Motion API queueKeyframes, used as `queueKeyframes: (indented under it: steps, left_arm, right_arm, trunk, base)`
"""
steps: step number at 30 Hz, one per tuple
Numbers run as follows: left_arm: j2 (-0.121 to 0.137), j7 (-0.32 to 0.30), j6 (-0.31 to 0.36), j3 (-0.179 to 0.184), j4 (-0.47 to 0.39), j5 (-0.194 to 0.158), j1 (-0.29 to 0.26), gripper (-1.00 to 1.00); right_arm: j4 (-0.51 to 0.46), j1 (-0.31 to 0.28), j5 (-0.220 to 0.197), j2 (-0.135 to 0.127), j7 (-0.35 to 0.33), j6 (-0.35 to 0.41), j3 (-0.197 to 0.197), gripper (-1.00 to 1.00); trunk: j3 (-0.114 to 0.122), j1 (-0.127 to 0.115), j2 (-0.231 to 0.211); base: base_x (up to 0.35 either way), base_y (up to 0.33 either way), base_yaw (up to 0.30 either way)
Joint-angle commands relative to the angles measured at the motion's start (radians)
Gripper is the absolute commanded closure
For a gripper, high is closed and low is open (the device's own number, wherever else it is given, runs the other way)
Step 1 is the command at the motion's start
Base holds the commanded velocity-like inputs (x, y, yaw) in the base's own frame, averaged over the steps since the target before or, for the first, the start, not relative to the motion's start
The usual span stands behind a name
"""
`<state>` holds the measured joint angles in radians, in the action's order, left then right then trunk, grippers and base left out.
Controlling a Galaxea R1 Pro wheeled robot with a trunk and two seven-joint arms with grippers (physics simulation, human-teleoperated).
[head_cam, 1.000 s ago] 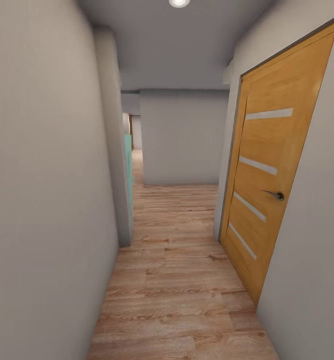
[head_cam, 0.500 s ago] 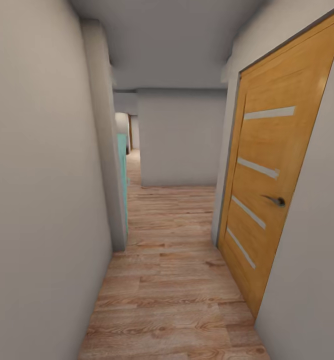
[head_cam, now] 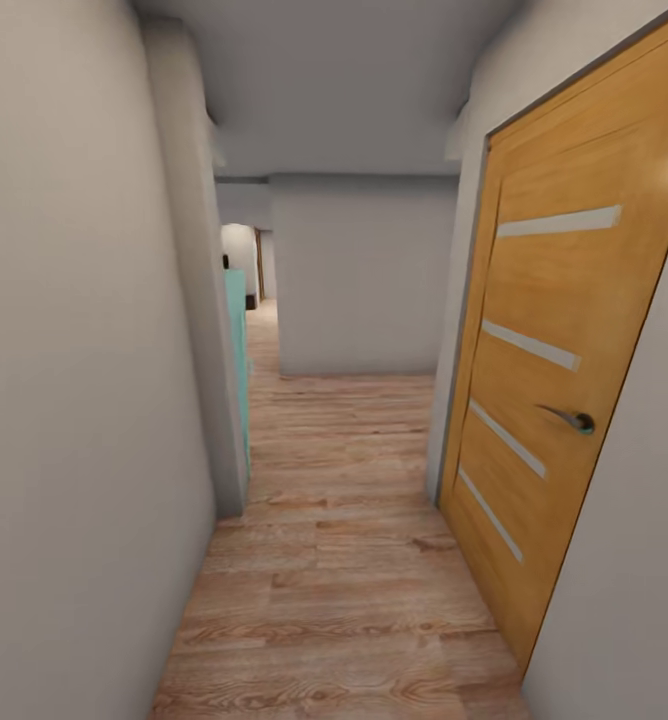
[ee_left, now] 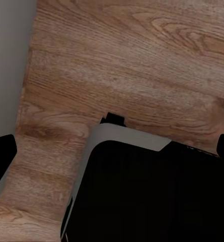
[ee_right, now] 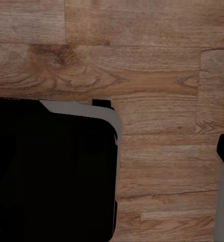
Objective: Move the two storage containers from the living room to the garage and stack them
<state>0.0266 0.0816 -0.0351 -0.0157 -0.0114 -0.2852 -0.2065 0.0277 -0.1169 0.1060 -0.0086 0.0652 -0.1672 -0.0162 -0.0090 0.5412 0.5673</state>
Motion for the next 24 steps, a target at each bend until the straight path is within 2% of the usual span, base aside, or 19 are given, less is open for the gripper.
queueKeyframes:
  steps: [1, 24]
  left_arm:
    - [0.0, 0.001, -0.001, -0.001, 0.001, -0.003, -0.001, -1.0]
    - [0.0, 0.001, 0.039, -0.001, 0.001, -0.003, -0.001, -1.0]
  right_arm:
    - [0.003, -0.001, 0.011, 0.0, 0.004, -0.005, -0.002, -1.0]
    - [0.003, -0.001, 0.011, -0.002, 0.005, -0.004, -0.002, -1.0]
  trunk:
    - [-0.001, 0.001, 0.001]
    - [-0.001, 0.001, 0.001]
  base:
    - [0.322, 0.0, 0.0]
    - [0.323, 0.0, 0.0]
